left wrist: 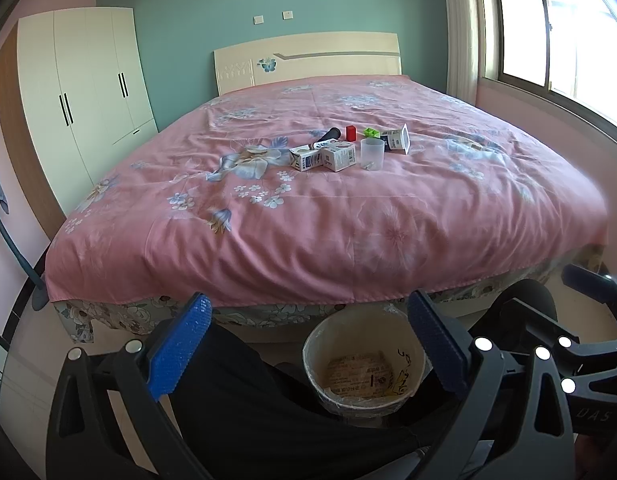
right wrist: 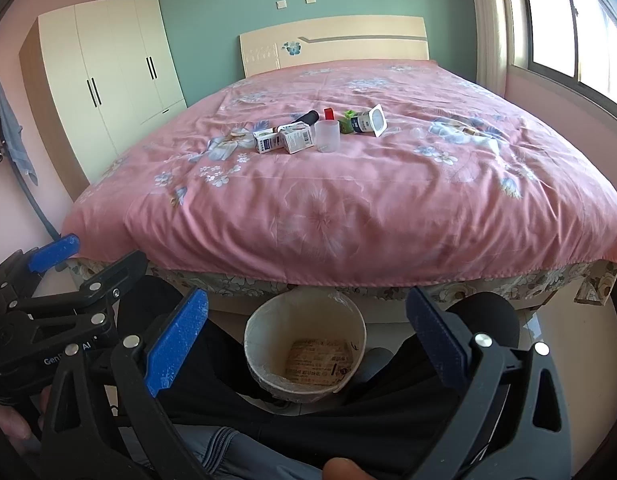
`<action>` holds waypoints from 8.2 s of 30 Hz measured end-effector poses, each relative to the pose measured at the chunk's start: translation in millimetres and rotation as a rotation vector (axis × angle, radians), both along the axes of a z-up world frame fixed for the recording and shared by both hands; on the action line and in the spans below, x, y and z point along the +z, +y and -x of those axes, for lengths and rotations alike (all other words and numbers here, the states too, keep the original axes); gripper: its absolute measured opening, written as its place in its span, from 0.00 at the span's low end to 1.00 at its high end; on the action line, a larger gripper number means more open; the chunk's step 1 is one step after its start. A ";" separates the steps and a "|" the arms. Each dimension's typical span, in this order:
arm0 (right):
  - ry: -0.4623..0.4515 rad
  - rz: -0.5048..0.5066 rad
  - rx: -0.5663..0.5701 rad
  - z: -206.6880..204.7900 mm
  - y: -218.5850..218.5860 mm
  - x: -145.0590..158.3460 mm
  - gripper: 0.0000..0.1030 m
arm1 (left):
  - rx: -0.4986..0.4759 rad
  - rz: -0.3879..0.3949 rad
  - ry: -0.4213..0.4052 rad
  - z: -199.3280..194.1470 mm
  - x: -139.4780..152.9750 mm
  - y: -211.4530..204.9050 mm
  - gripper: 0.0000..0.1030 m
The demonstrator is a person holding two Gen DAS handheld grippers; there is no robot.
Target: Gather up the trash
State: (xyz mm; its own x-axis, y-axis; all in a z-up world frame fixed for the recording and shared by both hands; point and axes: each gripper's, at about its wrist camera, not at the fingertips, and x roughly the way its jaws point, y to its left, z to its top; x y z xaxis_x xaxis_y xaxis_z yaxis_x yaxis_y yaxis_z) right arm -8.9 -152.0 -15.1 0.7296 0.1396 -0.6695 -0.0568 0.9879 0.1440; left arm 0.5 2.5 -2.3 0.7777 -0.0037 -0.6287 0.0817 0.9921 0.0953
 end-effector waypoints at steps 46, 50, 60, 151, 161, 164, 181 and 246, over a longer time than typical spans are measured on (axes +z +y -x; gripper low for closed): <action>-0.007 0.009 -0.001 -2.3 3.3 6.4 0.95 | -0.001 -0.008 -0.006 -3.8 -4.8 0.7 0.97; -0.007 0.008 -0.001 -2.2 3.3 6.3 0.95 | -0.001 -0.006 -0.005 -3.6 -4.5 0.9 0.97; -0.008 0.009 -0.001 -2.4 3.5 6.2 0.95 | -0.001 -0.007 -0.007 -3.5 -4.4 0.6 0.97; 0.301 0.361 0.911 -391.1 -31.9 -9.1 0.95 | -0.562 -0.265 0.431 -419.2 -44.7 23.2 0.97; 0.474 0.321 0.891 -424.7 -24.9 -43.9 0.95 | -0.597 -0.307 0.458 -436.1 -63.4 9.9 0.97; 0.470 0.308 0.913 -426.4 -23.1 -45.6 0.95 | -0.620 -0.311 0.465 -441.5 -66.1 4.6 0.97; 0.372 0.362 0.965 -450.1 -7.9 -57.4 0.95 | -0.727 -0.365 0.521 -472.0 -86.7 -20.4 0.97; 0.223 0.497 1.124 -226.3 9.9 13.1 0.46 | -0.919 -0.329 0.379 -242.7 -22.6 -8.7 0.49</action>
State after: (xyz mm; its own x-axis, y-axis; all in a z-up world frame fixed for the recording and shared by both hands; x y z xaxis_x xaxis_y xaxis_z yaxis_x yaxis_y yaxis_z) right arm 217.4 -142.1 -1.9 0.2342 0.3081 -0.9221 -0.9266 0.3579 -0.1158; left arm 243.2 -6.1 -24.9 0.3140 -0.2783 -0.9077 0.8722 0.4623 0.1599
